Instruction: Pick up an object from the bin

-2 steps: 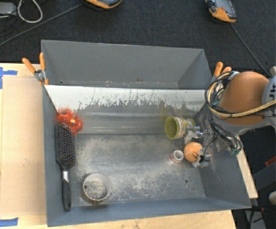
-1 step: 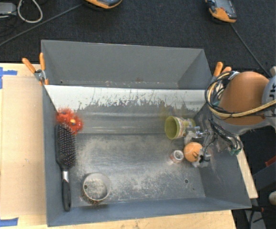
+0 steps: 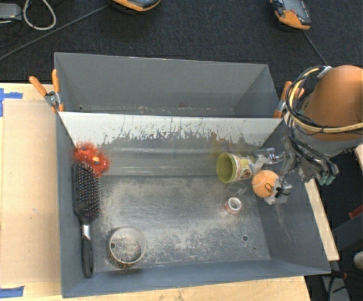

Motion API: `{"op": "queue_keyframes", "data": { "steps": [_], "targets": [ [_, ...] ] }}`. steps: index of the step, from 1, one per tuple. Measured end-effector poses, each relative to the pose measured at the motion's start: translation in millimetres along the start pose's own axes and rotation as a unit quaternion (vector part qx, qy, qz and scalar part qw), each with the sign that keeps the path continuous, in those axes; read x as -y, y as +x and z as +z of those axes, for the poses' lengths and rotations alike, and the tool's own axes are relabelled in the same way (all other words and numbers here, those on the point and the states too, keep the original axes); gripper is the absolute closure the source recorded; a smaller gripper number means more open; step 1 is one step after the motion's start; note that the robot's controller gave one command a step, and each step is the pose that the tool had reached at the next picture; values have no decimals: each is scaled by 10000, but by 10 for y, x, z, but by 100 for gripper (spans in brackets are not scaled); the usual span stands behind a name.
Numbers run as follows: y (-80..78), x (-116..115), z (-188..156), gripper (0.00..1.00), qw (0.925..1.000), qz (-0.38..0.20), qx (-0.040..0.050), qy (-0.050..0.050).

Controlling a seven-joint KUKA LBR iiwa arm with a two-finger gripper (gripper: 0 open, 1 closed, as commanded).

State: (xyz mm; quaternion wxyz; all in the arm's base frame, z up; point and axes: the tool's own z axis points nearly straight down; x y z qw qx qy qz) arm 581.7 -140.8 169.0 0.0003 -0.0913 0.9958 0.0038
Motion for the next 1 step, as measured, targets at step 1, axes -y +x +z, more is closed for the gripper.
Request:
{"op": "queue_keyframes", "data": {
  "steps": [1],
  "targets": [
    [171, 13, -821, 100, 9999, 145, -37, -18]
  ]
}}
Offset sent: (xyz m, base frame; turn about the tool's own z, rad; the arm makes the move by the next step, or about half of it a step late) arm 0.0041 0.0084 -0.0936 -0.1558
